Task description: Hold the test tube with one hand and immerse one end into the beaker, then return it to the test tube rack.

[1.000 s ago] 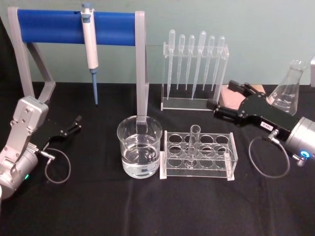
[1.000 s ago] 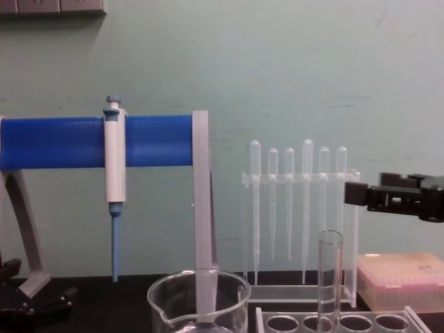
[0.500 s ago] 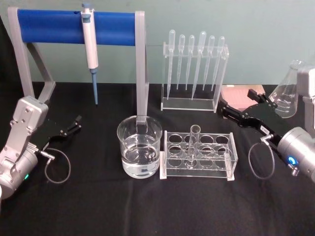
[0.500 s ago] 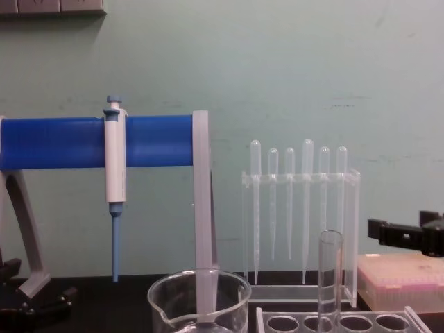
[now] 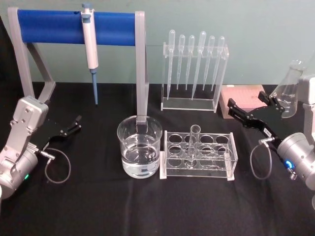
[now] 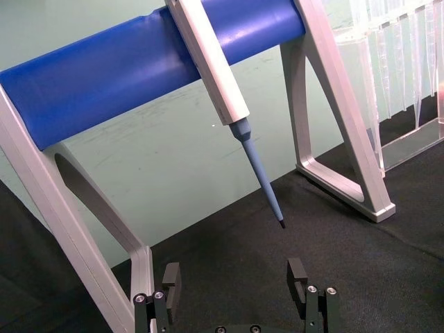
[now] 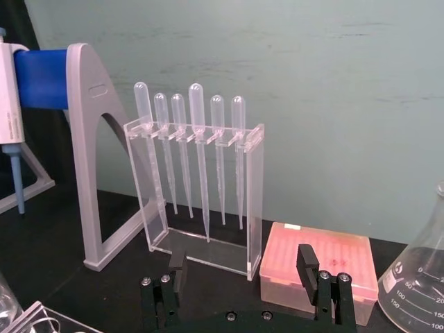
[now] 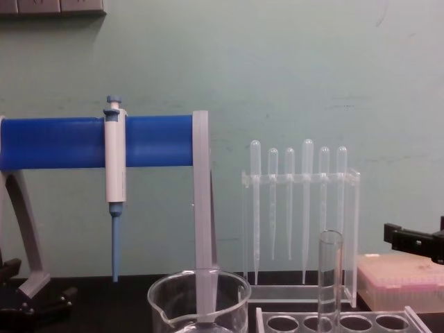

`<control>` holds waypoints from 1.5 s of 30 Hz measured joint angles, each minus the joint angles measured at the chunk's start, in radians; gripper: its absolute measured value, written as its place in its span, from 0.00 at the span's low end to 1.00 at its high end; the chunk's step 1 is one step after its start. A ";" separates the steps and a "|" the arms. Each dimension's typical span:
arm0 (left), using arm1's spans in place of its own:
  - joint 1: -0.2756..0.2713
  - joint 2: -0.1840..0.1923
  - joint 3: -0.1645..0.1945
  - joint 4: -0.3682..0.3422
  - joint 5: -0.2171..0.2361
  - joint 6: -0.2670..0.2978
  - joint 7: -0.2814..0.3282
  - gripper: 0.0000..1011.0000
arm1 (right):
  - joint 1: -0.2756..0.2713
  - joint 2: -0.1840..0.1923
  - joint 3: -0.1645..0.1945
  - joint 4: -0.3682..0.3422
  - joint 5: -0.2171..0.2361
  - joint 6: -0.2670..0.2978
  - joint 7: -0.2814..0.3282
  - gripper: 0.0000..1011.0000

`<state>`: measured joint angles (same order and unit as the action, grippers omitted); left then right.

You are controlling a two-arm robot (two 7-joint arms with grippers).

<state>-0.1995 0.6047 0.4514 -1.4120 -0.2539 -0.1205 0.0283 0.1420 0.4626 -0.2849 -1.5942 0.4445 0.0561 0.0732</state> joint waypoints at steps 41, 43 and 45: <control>0.000 0.000 0.000 0.000 0.000 0.000 0.000 0.99 | 0.001 0.006 -0.006 -0.003 0.004 0.003 0.003 0.99; 0.000 0.000 0.000 0.000 0.000 0.000 0.000 0.99 | 0.001 0.005 -0.006 -0.003 0.004 0.003 0.003 0.99; 0.000 0.000 0.000 0.000 0.000 0.000 0.000 0.99 | 0.001 0.005 -0.006 -0.003 0.004 0.003 0.003 0.99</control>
<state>-0.1995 0.6047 0.4514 -1.4120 -0.2539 -0.1205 0.0282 0.1431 0.4680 -0.2913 -1.5968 0.4488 0.0592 0.0762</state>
